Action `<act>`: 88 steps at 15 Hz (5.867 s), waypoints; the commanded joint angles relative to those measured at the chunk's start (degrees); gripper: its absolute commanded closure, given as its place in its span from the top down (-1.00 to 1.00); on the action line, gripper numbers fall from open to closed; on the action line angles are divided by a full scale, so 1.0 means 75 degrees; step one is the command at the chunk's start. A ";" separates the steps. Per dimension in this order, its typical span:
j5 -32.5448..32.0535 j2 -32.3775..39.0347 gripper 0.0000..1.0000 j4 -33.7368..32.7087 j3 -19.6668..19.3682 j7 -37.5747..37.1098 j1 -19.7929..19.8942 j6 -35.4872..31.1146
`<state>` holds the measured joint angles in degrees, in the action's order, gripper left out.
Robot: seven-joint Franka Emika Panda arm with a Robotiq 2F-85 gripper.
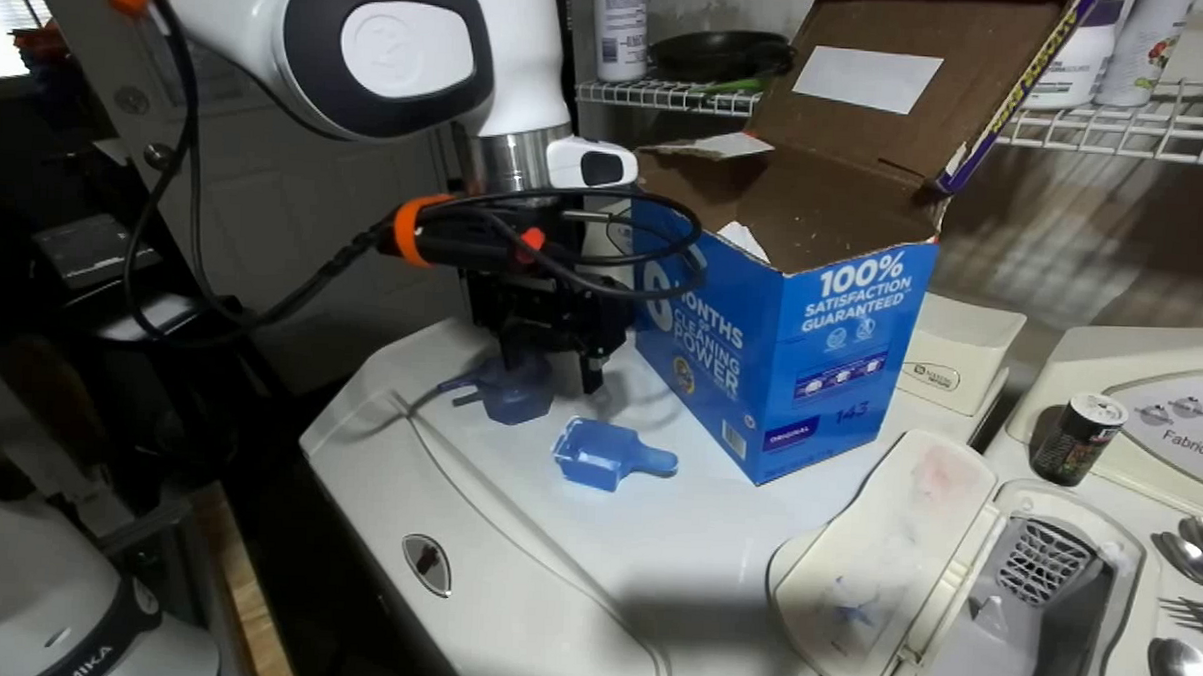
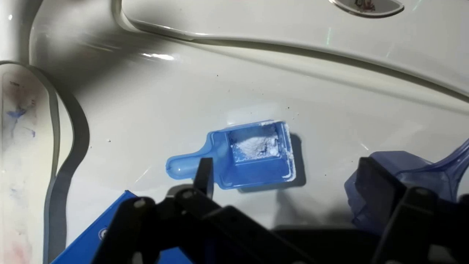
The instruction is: Pour the contents in the blue item into the box
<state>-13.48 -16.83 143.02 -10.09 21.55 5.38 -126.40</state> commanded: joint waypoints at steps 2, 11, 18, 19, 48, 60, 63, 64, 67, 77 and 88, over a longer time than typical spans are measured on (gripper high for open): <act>0.1136 -0.0215 1.00 0.0300 -0.0272 0.0776 -0.0180 -0.0140; 0.4017 -0.0795 1.00 0.1029 -0.1333 0.2973 -0.0241 0.0004; 0.5035 -0.0898 1.00 0.1143 -0.1923 0.3202 0.0262 -0.0447; 0.5213 -0.0839 1.00 0.1097 -0.2046 0.3174 0.0327 -0.0468; 0.9480 0.2957 1.00 -0.1394 -0.3308 0.4382 0.1723 0.3506; 0.9849 0.4862 1.00 -0.2784 -0.1909 0.4242 0.2832 0.4153; 0.9871 0.5145 1.00 -0.3043 -0.1688 0.4237 0.2944 0.4170; 0.9876 0.5219 0.90 -0.3119 -0.1623 0.4237 0.2974 0.4185; 0.9896 0.5421 0.38 -0.3326 -0.1471 0.4229 0.3034 0.4211; 0.9923 0.5880 -1.00 -0.3741 -0.1217 0.4205 0.3138 0.4271; 0.9931 0.5732 -0.99 -0.3675 -0.1142 0.4247 0.3142 0.4403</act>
<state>59.89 26.05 116.22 -19.47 53.03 28.20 -95.34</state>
